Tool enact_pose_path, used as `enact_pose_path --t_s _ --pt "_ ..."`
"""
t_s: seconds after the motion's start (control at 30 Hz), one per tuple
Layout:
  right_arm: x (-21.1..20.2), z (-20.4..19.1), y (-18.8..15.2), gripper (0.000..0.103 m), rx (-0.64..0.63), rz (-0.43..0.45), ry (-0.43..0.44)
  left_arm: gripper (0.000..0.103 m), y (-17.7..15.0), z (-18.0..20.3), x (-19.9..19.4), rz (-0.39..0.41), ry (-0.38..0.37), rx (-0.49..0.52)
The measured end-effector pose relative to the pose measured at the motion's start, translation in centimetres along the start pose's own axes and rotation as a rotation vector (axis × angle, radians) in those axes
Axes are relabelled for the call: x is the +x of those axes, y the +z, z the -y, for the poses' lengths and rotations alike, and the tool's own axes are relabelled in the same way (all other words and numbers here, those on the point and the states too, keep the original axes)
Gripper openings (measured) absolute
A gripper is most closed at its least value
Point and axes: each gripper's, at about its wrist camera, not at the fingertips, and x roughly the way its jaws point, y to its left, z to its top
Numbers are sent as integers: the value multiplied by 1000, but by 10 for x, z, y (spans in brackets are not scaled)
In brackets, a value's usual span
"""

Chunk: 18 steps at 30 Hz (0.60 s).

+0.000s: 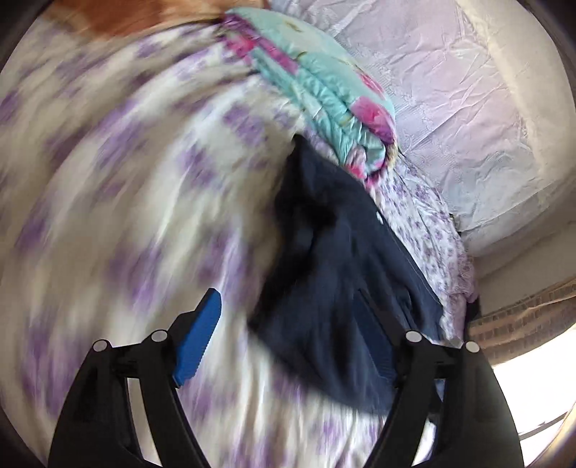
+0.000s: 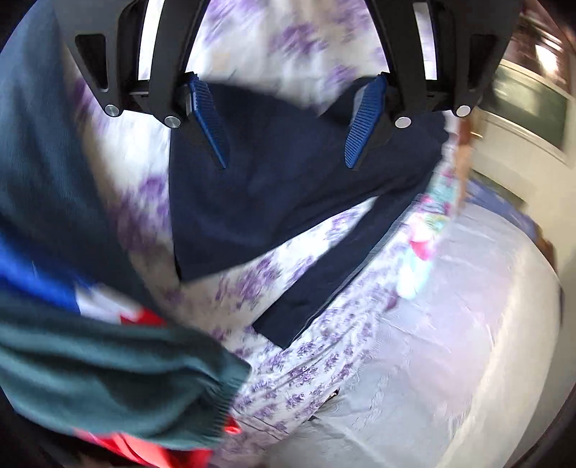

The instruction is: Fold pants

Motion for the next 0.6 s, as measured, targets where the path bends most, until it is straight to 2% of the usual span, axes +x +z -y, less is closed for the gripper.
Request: enact_pose_path --t_s 0.1,0.13,0.2,0.3,0.37,0.43,0.5,0.53,0.6 --pt "-6 -16 -21 68 -19 -34 100 73 -36 -6 -14 -20 -34 -34" --pt "-2 -25 -33 71 -42 -59 123 73 -51 -1 -15 -28 -26 -25" --pt "12 -34 -50 79 -49 -110 149 73 -70 8 -10 -34 -12 4" --pt "35 -25 -61 79 30 -157 155 73 -86 15 12 -79 -28 -31" --pt "40 -7 -54 82 129 -108 161 73 -84 17 33 -98 -41 -73" --pt "43 11 -45 83 249 -44 183 73 -76 18 44 -62 -31 -105" --pt "46 20 -33 83 277 -32 214 74 -62 21 57 -27 -30 -111" --pt "50 23 -28 83 285 -29 214 78 -53 23 66 -23 -27 -108" --pt "56 27 -21 82 283 -30 215 80 -47 21 76 -18 -21 -141"
